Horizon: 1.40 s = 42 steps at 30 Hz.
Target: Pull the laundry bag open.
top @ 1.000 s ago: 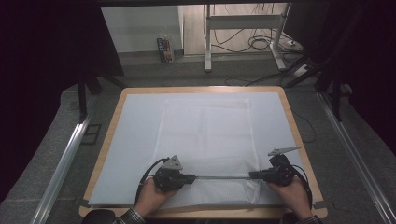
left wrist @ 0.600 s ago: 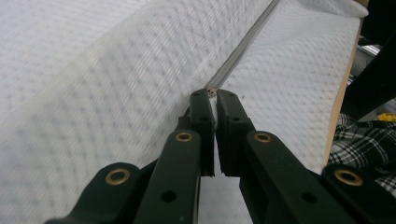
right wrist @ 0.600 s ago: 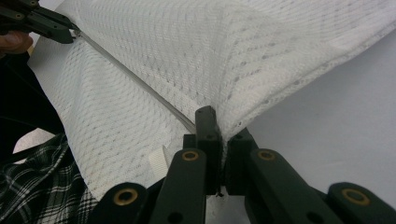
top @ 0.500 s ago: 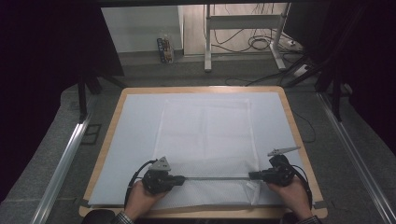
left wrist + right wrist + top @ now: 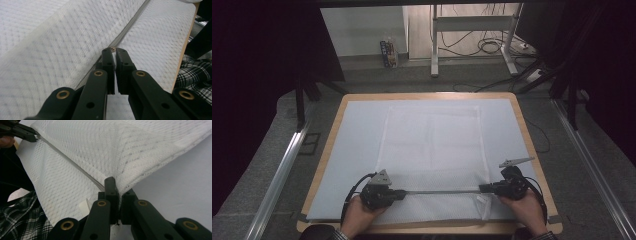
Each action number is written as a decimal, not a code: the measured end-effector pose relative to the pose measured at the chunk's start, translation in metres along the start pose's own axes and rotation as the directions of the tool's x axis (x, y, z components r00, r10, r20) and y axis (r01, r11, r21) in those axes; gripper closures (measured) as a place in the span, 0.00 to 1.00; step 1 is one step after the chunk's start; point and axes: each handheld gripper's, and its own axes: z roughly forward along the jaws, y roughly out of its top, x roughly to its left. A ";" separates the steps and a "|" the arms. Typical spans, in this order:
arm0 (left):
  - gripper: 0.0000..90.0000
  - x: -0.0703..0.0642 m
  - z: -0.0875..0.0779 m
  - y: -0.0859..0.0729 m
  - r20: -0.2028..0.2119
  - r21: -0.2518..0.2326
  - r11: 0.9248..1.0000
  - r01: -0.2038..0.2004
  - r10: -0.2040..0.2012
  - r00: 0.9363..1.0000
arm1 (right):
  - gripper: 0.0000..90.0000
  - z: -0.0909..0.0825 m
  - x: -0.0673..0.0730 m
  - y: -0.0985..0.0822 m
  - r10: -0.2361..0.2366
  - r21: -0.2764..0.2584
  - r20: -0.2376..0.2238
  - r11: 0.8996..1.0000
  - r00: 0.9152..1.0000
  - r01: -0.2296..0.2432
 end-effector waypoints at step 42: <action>0.97 0.012 -0.029 -0.023 -0.046 -0.024 0.997 0.069 -0.071 0.996 | 0.96 -0.002 -0.002 -0.002 0.003 -0.003 0.011 1.000 1.000 -0.003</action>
